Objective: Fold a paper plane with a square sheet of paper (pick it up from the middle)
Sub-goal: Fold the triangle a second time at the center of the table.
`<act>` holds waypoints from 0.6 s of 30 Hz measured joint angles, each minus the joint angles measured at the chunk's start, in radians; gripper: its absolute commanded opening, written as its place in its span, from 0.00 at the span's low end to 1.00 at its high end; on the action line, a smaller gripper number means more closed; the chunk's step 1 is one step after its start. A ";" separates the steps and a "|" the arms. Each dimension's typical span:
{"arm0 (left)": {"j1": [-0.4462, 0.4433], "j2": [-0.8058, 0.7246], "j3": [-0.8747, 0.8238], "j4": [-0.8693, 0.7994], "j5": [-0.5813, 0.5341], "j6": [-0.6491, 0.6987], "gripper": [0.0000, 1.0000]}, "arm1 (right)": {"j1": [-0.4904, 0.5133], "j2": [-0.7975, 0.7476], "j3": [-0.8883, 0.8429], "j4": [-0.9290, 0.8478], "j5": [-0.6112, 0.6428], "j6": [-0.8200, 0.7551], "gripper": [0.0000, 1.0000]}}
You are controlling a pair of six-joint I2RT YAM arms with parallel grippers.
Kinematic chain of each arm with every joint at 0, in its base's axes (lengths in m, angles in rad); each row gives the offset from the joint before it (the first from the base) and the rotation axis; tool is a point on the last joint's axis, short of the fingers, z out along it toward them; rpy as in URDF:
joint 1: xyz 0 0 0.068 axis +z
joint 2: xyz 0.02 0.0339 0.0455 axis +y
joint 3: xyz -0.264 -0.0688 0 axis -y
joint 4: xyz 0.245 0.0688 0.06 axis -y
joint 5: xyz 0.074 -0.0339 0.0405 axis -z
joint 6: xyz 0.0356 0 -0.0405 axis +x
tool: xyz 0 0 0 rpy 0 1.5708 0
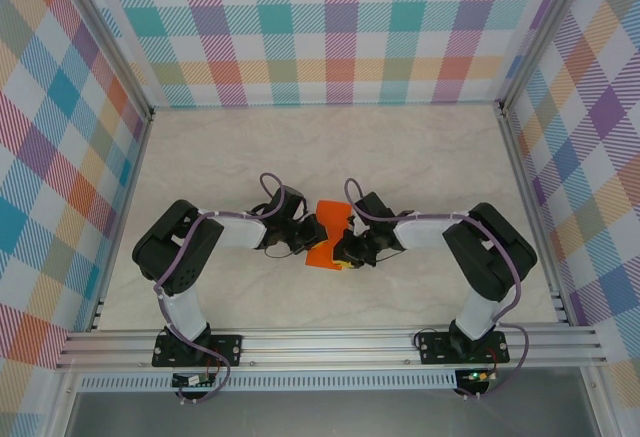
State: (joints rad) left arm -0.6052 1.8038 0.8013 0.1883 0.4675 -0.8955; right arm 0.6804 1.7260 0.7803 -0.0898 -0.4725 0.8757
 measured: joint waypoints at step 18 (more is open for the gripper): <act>-0.002 -0.080 0.016 -0.029 0.026 0.048 0.25 | -0.003 -0.005 -0.029 0.044 -0.004 0.000 0.10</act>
State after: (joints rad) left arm -0.6067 1.7241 0.8169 0.1589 0.4931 -0.8471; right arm 0.6777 1.7206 0.7517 -0.0460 -0.4763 0.8757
